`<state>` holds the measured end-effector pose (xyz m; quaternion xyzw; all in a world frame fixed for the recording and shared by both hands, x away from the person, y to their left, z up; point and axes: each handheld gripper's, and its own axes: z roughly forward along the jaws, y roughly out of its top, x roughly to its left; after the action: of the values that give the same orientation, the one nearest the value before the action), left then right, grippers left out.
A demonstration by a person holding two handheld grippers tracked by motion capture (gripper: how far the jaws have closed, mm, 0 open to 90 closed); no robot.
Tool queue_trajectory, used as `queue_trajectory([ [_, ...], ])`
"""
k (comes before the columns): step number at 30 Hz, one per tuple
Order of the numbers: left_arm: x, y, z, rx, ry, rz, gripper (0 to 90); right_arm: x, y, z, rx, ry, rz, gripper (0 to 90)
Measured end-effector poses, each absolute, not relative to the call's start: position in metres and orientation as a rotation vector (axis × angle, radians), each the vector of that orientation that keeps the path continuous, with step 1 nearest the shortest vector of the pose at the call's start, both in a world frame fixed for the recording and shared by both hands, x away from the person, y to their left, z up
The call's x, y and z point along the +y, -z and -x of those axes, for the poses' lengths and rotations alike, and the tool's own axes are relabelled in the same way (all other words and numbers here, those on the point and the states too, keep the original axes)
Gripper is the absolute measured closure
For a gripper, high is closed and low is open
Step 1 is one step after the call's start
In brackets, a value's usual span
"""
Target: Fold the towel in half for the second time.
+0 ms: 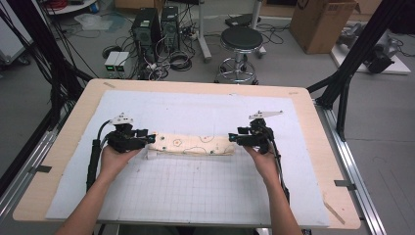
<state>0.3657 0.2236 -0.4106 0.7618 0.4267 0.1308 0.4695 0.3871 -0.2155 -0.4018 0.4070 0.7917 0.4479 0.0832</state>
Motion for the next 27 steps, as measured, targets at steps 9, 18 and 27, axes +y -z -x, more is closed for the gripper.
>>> queue_trajectory([
  [9, 0.226, 0.408, -0.363, 1.047, -0.311, -1.85, 45.6, -0.219, 0.396, -0.382, 2.336, -1.359, -1.221, 30.9],
  [18, 0.227, 0.404, -0.36, 1.027, -0.323, -1.838, 38.0, -0.223, 0.395, -0.379, 2.318, -1.364, -1.225, 21.3],
  [27, 0.227, 0.403, -0.358, 1.023, -0.338, -1.838, 34.7, -0.223, 0.396, -0.376, 2.307, -1.351, -1.236, 17.6],
])
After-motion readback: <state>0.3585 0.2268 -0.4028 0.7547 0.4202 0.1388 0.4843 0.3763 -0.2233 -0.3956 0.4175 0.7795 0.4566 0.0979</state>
